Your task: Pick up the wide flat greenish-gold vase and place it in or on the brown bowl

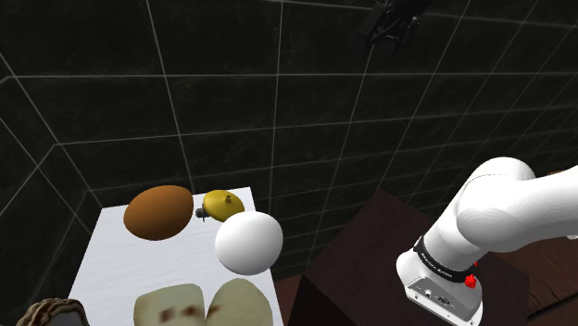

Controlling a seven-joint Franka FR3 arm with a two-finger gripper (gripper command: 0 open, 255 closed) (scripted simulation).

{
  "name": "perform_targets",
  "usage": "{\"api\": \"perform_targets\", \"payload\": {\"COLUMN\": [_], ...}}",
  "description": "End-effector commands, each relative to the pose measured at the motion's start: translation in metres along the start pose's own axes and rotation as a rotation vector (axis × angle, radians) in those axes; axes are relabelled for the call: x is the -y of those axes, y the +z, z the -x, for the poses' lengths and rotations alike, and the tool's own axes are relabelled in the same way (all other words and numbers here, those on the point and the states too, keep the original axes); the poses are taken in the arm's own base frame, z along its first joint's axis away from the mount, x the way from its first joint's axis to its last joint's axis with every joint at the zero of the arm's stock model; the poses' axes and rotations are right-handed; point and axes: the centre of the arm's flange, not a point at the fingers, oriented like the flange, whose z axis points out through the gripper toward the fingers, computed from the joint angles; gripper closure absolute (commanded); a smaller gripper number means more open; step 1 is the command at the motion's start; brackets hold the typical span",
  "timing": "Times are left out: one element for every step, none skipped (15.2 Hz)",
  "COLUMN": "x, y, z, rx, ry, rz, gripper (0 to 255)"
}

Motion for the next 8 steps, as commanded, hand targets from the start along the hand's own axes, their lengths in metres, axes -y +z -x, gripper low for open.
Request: {"api": "perform_targets", "payload": {"x": [0.000, 0.003, 0.005, 0.008, 0.011, 0.014, 0.016, 0.019], "y": [0.000, 0.013, 0.025, 0.038, 0.051, 0.063, 0.076, 0.088], "z": [0.000, -0.002, -0.004, -0.006, -0.008, -0.009, -0.011, -0.013], "rx": [0.000, 0.002, 0.004, 0.006, 0.007, 0.009, 0.011, 0.013], "ry": [0.000, 0.004, 0.009, 0.013, 0.017, 0.022, 0.026, 0.030], "rz": [0.000, -0.005, -0.010, -0.015, -0.020, -0.025, -0.030, -0.034], "gripper": [0, 0, 0, 0, 0, 0, 0, 0]}}
